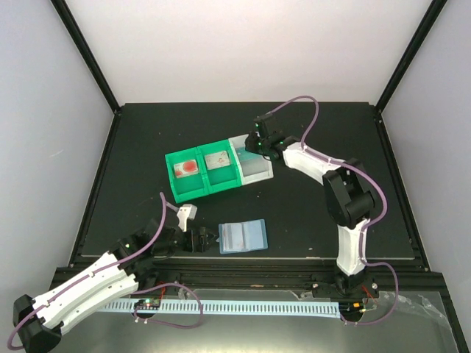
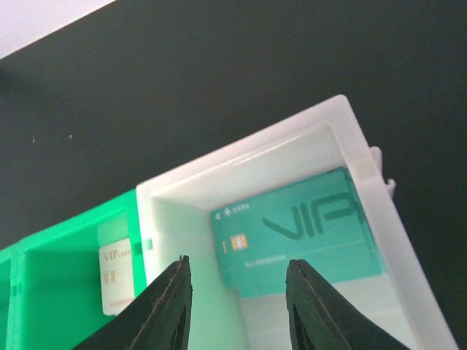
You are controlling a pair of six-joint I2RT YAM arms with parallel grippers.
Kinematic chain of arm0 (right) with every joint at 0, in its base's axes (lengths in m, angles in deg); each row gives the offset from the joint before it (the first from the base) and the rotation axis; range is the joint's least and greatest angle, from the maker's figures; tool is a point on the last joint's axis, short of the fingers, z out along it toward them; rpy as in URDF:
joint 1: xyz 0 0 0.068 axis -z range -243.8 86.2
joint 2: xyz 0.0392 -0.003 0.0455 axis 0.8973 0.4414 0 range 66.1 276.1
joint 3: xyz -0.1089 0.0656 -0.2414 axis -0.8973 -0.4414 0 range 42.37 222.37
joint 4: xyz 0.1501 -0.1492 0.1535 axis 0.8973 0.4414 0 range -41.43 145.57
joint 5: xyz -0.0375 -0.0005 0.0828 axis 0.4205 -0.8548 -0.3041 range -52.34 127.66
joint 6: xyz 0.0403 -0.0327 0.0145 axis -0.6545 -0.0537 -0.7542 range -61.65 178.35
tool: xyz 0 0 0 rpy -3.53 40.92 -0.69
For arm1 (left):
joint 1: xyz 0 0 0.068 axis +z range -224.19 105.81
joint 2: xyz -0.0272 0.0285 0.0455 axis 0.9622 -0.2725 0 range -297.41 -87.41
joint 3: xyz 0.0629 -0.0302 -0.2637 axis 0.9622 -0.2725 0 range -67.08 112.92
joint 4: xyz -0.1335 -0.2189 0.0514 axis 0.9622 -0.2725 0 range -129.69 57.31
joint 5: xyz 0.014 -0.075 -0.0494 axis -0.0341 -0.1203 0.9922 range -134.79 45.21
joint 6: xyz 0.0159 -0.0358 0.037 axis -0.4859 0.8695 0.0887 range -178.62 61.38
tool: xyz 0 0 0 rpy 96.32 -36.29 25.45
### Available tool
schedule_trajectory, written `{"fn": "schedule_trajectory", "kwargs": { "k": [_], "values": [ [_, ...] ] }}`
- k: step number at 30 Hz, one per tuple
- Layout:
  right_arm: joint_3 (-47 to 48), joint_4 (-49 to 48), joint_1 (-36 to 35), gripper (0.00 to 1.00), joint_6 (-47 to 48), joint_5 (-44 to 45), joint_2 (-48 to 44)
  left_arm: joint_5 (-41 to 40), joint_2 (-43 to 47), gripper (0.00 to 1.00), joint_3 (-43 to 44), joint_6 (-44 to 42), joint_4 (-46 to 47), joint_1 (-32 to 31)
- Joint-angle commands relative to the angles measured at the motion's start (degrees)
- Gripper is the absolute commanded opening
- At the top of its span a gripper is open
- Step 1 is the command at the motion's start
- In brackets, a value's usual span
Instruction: Take the credit cards out of the card holder
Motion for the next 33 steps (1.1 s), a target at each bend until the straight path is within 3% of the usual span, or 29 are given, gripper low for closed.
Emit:
{"fn": "schedule_trajectory", "kwargs": {
  "k": [1, 9, 19, 27, 33],
  "values": [
    [-1.93, 1.6, 0.39, 0.39, 1.6, 0.2, -4.73, -1.78, -0.14, 0.99, 2.3, 0.08, -1.57, 0.01],
    [-8.27, 3.59, 0.39, 0.41, 4.86, -5.75, -14.86, -0.85, -2.69, 0.99, 2.5, 0.55, 0.57, 0.01],
    [-27.42, -1.72, 0.32, 0.37, 1.02, -17.31, -31.37, 1.13, -1.64, 0.84, 0.36, 4.56, 8.79, -0.04],
    [-40.34, -3.62, -2.11, 0.37, -3.7, -19.98, -41.77, 5.43, -1.34, 0.89, -3.78, 6.48, 19.57, -0.04],
    [-45.14, -5.93, -7.1, 0.36, -6.29, -19.06, -44.86, 3.58, -0.22, 0.94, -2.5, 5.64, 16.14, -0.02]
  ]
}}
